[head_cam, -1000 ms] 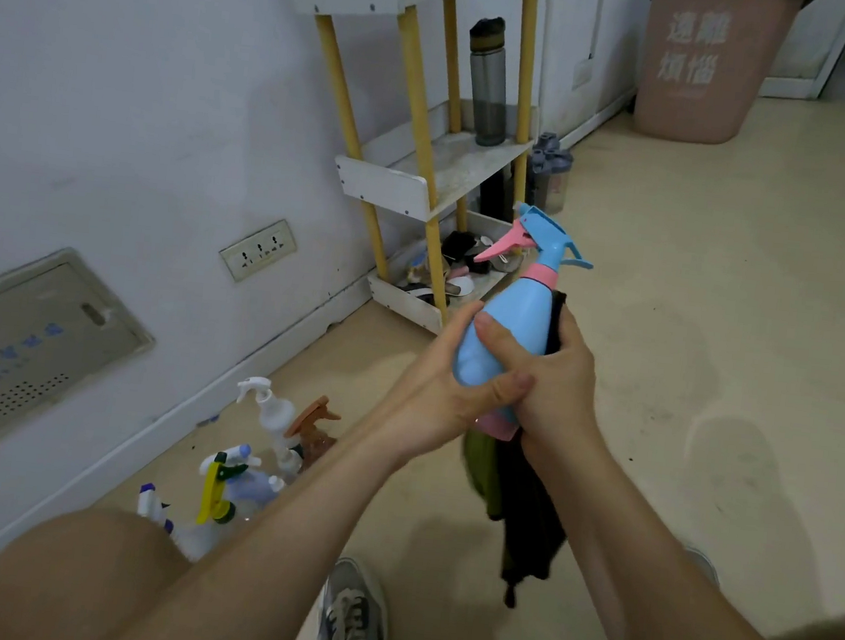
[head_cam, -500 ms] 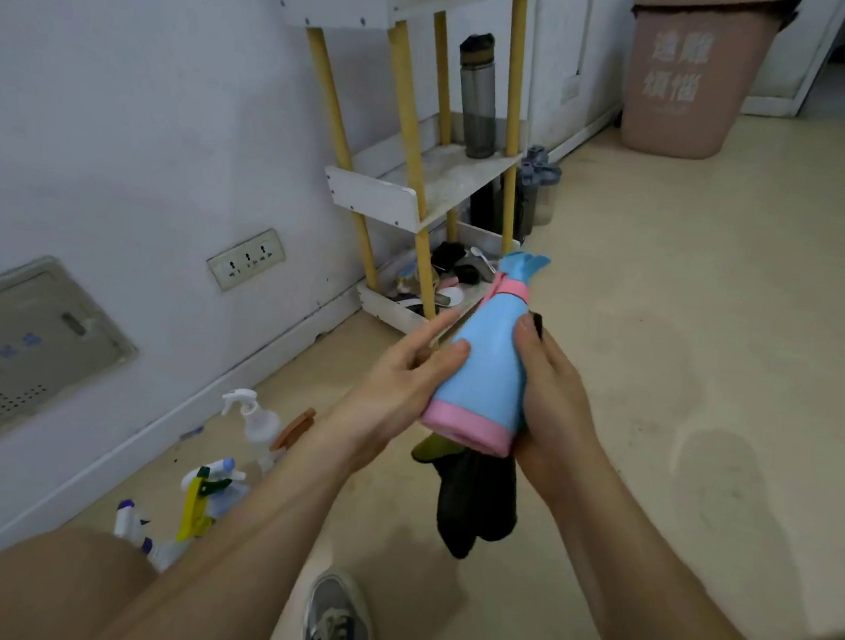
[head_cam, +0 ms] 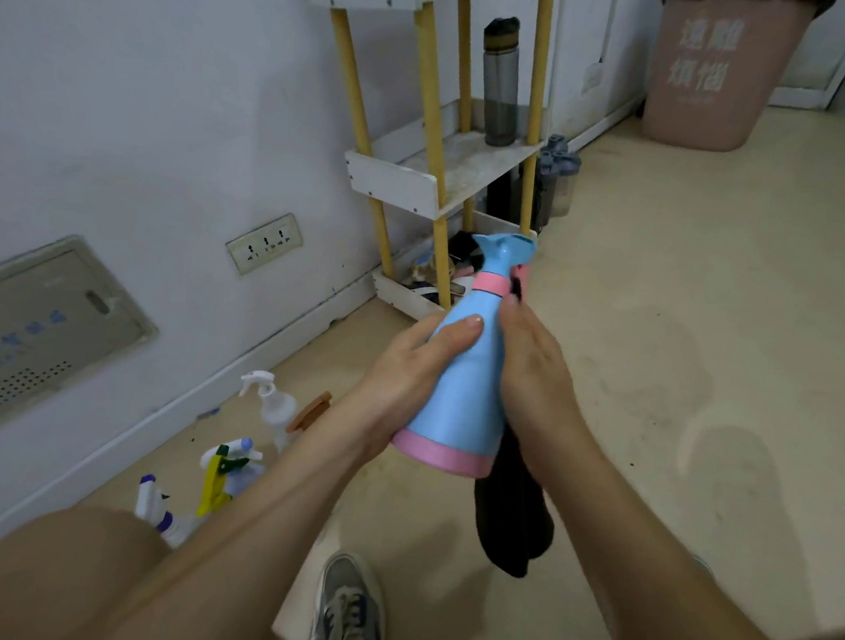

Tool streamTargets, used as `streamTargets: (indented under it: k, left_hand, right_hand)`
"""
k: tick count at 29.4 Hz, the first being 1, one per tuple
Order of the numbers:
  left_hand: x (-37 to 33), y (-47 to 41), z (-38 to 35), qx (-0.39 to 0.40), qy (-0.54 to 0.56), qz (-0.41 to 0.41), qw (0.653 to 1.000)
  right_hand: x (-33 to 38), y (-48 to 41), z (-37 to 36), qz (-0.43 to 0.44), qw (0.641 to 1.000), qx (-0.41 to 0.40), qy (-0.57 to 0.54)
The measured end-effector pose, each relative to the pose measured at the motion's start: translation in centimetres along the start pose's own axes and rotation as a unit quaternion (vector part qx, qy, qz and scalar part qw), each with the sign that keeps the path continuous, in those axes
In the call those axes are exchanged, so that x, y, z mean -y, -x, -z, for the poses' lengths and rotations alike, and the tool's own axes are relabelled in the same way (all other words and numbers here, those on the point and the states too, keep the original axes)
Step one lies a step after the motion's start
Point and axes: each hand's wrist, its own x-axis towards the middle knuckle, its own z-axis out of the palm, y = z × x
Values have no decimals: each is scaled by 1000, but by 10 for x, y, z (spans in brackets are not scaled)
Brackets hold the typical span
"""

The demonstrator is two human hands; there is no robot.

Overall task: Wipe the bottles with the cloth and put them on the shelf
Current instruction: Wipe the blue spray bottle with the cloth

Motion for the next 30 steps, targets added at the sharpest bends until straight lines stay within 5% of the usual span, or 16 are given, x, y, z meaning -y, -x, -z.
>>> streamTargets:
  k: [3, 9, 12, 19, 30]
  left_hand:
    - [2, 9, -4, 37, 19, 67, 997]
    - [8, -7, -8, -71, -27, -17, 997]
    - [7, -17, 1, -109, -128, -82, 982]
    - [9, -5, -7, -107, -302, -104, 941]
    - [-16, -15, 8, -240, -63, -113, 962]
  right_hand:
    - [10, -1, 12, -95, 994, 34, -52]
    - [-3, 7, -3, 117, 991, -53, 39]
    - [-10, 18, -14, 233, 953, 9, 191]
    - [-8, -2, -1, 193, 964, 33, 178]
    - [-32, 21, -17, 153, 982, 77, 79]
